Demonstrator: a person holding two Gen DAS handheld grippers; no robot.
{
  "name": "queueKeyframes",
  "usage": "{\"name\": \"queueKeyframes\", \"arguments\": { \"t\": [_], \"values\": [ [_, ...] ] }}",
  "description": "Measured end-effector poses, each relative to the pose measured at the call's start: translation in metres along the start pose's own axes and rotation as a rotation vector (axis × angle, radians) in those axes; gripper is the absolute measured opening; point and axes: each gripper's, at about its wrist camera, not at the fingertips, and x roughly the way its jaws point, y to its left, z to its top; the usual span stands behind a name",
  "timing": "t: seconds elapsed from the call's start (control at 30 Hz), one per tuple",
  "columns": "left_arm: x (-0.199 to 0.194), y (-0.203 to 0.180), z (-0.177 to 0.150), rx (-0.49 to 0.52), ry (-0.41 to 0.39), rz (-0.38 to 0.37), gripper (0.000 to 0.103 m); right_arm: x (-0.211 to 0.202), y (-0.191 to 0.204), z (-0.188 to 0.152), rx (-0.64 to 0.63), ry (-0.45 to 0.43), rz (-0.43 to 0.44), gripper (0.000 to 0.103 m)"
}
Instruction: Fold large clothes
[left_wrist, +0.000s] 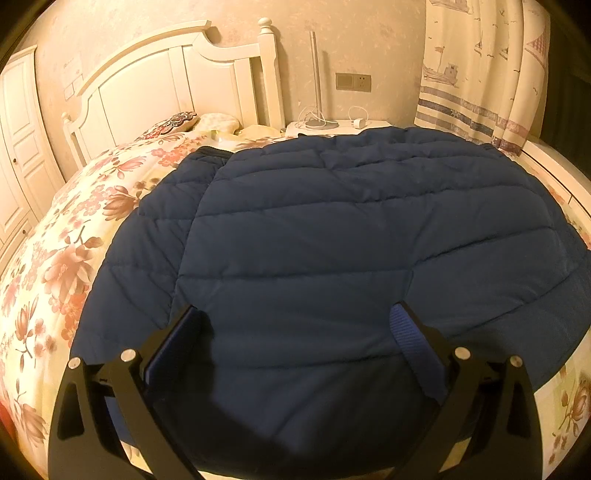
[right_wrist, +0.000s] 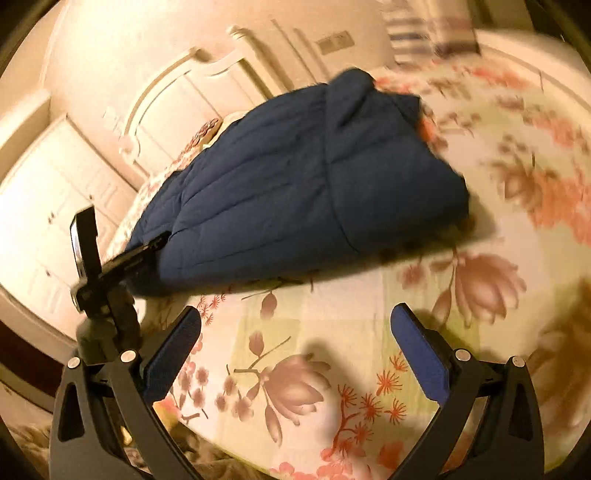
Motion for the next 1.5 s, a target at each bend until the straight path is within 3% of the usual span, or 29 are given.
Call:
{"name": "queueKeyframes", "arguments": {
  "t": [0.2,0.3,0.4,0.47,0.6,0.67,0.7,0.73,0.8,1.0,1.13,1.2,1.3,1.47,1.5],
  "values": [
    [0.000,0.000,0.000,0.000,0.003,0.000,0.101,0.031,0.006,0.022,0.032,-0.033,0.046,0.099],
    [0.001,-0.002,0.001,0.001,0.008,-0.003,0.101,0.049,-0.005,0.044,0.164,-0.064,0.099,0.099],
    [0.001,-0.003,0.001,0.001,0.014,-0.008,0.101,0.067,-0.011,0.068,0.287,-0.127,0.081,0.099],
    [0.002,-0.003,0.001,0.002,0.017,-0.014,0.101,0.071,-0.013,0.073,0.361,-0.216,0.094,0.099],
    [0.004,-0.003,0.001,0.004,0.020,-0.013,0.101,0.090,0.004,0.078,0.238,-0.171,0.099,0.099],
    [0.004,-0.004,0.001,0.006,0.021,-0.011,0.101,0.086,-0.006,0.076,0.297,-0.212,0.124,0.087],
    [0.004,-0.005,0.001,0.009,0.022,-0.009,0.101,0.083,-0.015,0.073,0.346,-0.259,0.155,0.073],
    [0.004,-0.006,0.001,0.015,0.022,-0.003,0.101,0.085,-0.021,0.071,0.370,-0.276,0.162,0.052],
    [0.002,-0.007,-0.001,0.019,0.018,0.001,0.101,0.085,-0.041,0.063,0.465,-0.298,0.233,0.039],
    [-0.021,-0.010,-0.012,0.048,0.013,-0.023,0.100,0.046,-0.046,0.041,0.407,-0.356,0.327,0.028],
    [-0.059,-0.016,0.001,0.039,-0.024,-0.137,0.100,0.010,-0.064,0.009,0.415,-0.394,0.370,0.028],
    [-0.074,-0.030,0.024,0.069,-0.057,-0.120,0.101,-0.008,-0.074,-0.005,0.439,-0.419,0.386,0.028],
    [-0.073,-0.059,0.055,0.132,-0.051,-0.093,0.101,-0.044,-0.072,-0.025,0.364,-0.451,0.362,0.028],
    [-0.021,-0.121,0.095,0.159,0.026,-0.051,0.101,-0.080,-0.066,-0.053,0.262,-0.435,0.289,0.028],
    [-0.006,-0.137,0.098,0.183,0.033,0.017,0.101,-0.081,-0.064,-0.054,0.251,-0.431,0.281,0.028]
  ]
}}
